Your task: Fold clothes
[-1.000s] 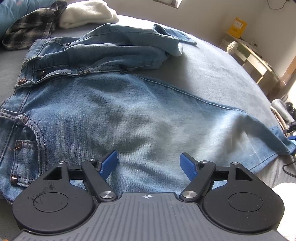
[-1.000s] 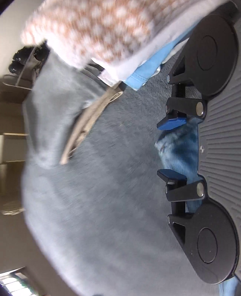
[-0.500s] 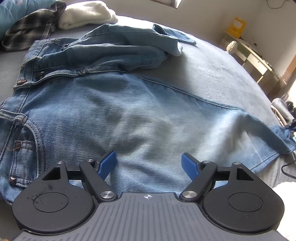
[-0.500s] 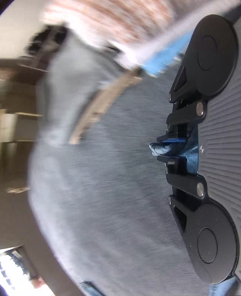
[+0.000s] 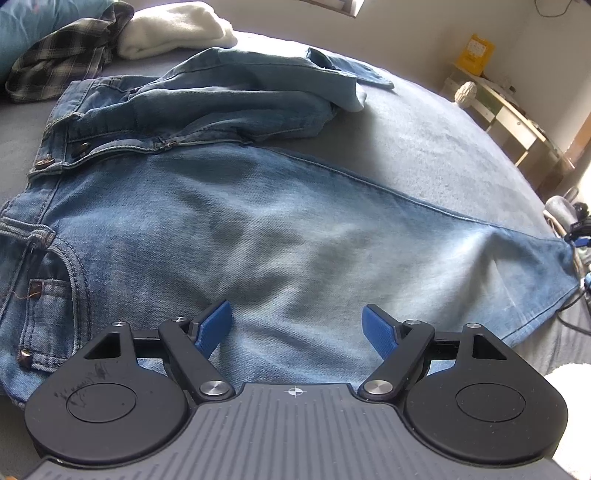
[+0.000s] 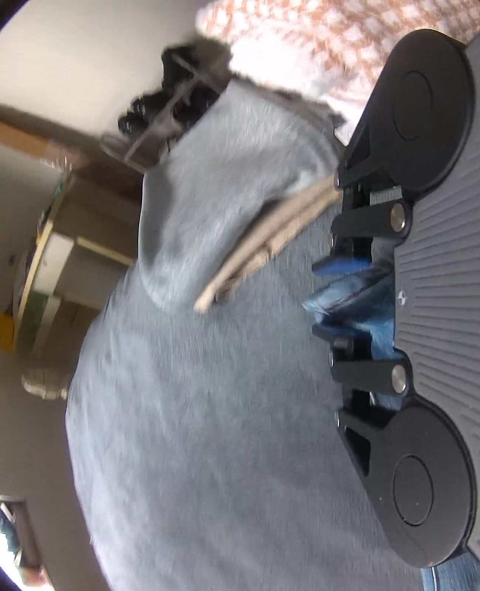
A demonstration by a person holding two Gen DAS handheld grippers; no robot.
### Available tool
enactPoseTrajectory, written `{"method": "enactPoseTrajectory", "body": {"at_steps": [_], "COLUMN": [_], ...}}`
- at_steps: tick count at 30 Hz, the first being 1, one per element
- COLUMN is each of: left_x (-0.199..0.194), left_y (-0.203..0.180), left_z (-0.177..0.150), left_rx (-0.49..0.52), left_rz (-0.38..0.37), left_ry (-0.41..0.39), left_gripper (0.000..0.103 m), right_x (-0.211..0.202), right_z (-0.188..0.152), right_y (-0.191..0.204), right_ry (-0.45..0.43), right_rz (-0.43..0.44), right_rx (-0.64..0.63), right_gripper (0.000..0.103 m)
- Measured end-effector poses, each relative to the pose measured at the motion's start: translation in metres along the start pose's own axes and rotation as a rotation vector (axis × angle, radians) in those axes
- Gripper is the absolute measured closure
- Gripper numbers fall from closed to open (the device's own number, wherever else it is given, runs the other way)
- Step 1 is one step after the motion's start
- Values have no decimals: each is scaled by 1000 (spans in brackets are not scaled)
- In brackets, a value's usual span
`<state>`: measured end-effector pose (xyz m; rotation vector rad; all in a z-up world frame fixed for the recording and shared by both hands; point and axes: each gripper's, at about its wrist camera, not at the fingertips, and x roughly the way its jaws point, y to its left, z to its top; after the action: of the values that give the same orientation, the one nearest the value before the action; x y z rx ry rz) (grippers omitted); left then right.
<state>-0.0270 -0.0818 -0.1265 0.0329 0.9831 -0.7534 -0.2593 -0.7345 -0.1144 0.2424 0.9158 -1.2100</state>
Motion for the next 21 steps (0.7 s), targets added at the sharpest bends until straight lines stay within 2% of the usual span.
{"method": "enactPoseTrajectory", "body": {"at_steps": [1,4,6,8,9,12,14,17,20,21], "left_x": [0,0,-1,-1,-1,-2,-2,-3,-4,-5], "left_y": [0,1,2,2,2,3,5,7,10,12], "left_z": [0,-1,-1,-1,-1,-2,-2,-2,-1,-1], "left_rx": [3,-2,-9,-11,-14,-30,-39,-47,-60,-65], "left_rz": [0,-4,-7,-8,-9,-15,-22,-35,-48,-52], "left_ry": [0,-3,-6,-9,-10,-16,-19,-18,-12,-11], "left_gripper": [24,24,24,24,24,24,24,24,24,24], "right_x": [3,-15,-37,-60,-68,-79,-71,-49,-35,-32], "right_z": [-1,1,1,0,-4,-25,-47,-83,-106,-112], "right_y": [-1,-10,-22,-35,-42,-60,-69,-74,-73,-72], "right_ry": [2,-48,-72,-52,-22,107,207,322,335,331], "right_rz": [-27,-60,5,105,151,248,284,289,352,373], "right_rx": [4,17,67,145,188,343,461,610,729,757], "right_gripper": [57,57,56,53,50,48,48,49,62,82]}}
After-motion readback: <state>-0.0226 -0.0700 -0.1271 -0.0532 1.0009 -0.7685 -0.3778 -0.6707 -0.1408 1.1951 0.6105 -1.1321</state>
